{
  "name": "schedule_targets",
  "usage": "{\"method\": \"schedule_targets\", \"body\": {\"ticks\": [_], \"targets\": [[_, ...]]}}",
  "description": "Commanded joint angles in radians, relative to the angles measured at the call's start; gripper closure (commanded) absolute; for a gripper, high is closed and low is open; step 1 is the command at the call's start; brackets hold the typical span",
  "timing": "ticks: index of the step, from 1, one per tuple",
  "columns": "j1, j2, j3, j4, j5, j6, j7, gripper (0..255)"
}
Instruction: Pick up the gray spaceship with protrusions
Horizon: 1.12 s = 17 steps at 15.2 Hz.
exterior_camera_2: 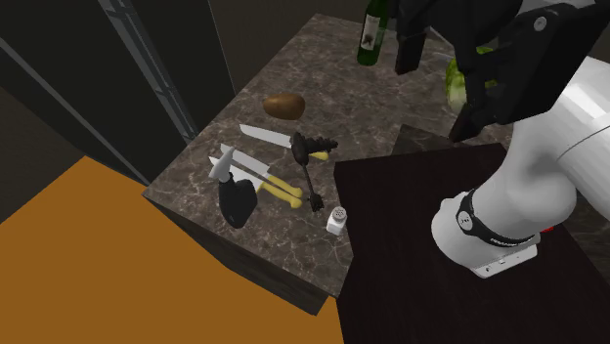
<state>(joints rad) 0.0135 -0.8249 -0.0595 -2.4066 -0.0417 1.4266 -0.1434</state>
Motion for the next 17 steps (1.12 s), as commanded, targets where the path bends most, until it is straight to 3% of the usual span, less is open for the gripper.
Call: {"method": "schedule_targets", "body": {"ticks": [1, 10, 17], "targets": [[0.0, 0.0, 0.0, 0.0, 0.0, 0.0, 0.0, 0], [-0.071, -0.035, -0.145, -0.252, -0.144, 0.267, -0.122, 0], [-0.142, 0.051, -0.289, -0.378, -0.271, 0.523, -0.214, 0]]}}
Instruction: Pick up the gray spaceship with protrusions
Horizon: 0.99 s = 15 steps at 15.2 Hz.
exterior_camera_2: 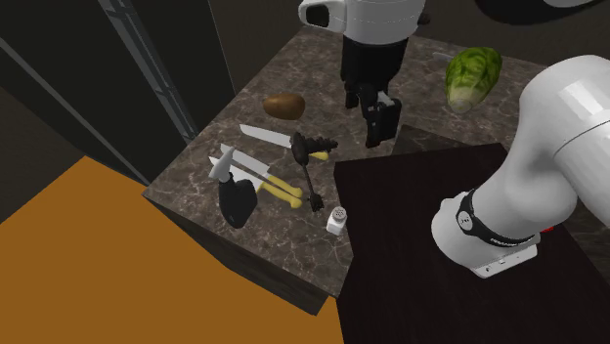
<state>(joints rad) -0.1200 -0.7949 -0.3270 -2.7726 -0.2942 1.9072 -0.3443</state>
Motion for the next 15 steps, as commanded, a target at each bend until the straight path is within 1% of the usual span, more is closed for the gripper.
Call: {"method": "schedule_targets", "body": {"ticks": [1, 6, 10, 12, 13, 14, 15], "targets": [[-0.018, 0.044, -0.043, -0.023, -0.036, 0.084, -0.026, 0], [-0.053, 0.2, -0.162, -0.054, -0.112, 0.306, -0.093, 0], [-0.053, 0.371, -0.265, -0.045, -0.137, 0.497, -0.157, 0], [-0.036, 0.469, -0.321, -0.031, -0.123, 0.595, -0.202, 0], [-0.023, 0.521, -0.35, -0.021, -0.104, 0.644, -0.231, 0], [-0.005, 0.574, -0.38, -0.011, -0.075, 0.693, -0.267, 0], [0.016, 0.631, -0.41, 0.001, -0.032, 0.741, -0.311, 0]]}}
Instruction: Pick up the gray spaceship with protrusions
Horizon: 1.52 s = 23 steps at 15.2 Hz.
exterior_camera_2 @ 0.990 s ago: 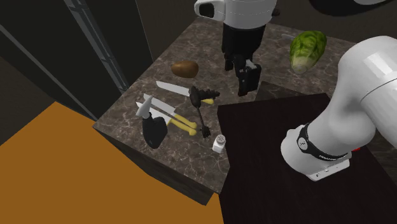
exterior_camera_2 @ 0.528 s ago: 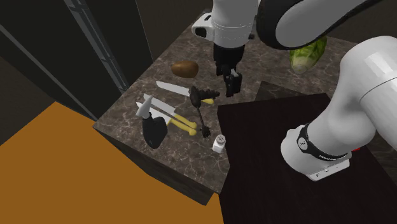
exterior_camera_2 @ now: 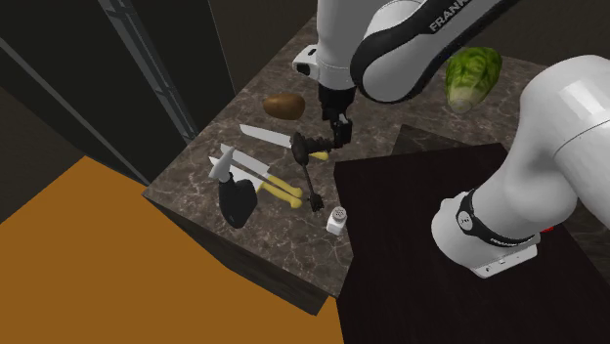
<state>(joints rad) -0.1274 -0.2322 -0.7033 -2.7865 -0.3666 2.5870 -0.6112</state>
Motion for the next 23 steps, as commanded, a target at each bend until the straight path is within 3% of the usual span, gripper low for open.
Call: {"method": "schedule_targets", "body": {"ticks": [1, 2, 4, 6, 8, 16, 18, 19, 23], "targets": [[0.05, 0.127, -0.063, 0.028, 0.104, 0.107, -0.102, 0], [0.078, 0.19, -0.088, 0.042, 0.194, 0.152, -0.179, 0], [0.091, 0.325, -0.074, 0.08, 0.46, 0.221, -0.394, 0], [0.002, 0.442, 0.037, 0.135, 0.707, 0.258, -0.597, 0], [-0.131, 0.534, 0.171, 0.197, 0.851, 0.287, -0.728, 0], [-0.304, 0.666, 0.372, 0.254, 1.013, 0.376, -0.86, 0], [-0.305, 0.665, 0.373, 0.253, 1.011, 0.376, -0.859, 0], [-0.305, 0.666, 0.372, 0.255, 1.01, 0.374, -0.86, 255], [-0.307, 0.667, 0.372, 0.257, 1.01, 0.374, -0.861, 255]]}}
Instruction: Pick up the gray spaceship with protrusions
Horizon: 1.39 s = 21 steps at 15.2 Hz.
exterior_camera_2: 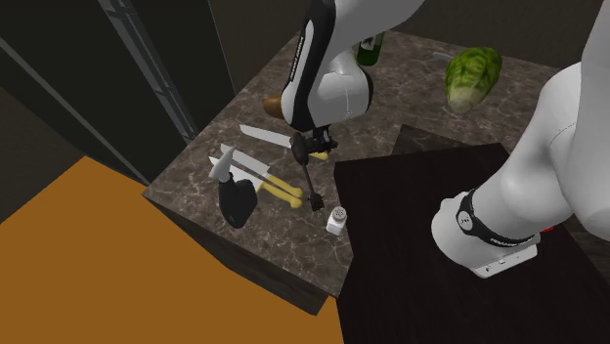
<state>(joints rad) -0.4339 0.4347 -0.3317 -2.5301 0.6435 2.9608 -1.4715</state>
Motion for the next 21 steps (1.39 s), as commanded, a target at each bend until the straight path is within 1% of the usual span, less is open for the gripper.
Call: {"method": "schedule_targets", "body": {"ticks": [1, 5, 8, 14, 19, 20, 21], "targets": [[0.0, 0.0, 0.0, 0.0, 0.0, 0.0, 0.0, 255], [0.001, -0.001, 0.001, -0.003, 0.001, 0.002, 0.001, 255], [0.059, -0.048, -0.066, -0.023, -0.051, -0.031, 0.044, 255], [0.175, -0.143, -0.21, -0.057, -0.183, -0.096, 0.146, 255], [0.269, -0.229, -0.333, -0.077, -0.327, -0.151, 0.252, 255], [0.286, -0.247, -0.357, -0.08, -0.36, -0.162, 0.276, 255], [0.288, -0.25, -0.36, -0.081, -0.365, -0.164, 0.28, 255]]}}
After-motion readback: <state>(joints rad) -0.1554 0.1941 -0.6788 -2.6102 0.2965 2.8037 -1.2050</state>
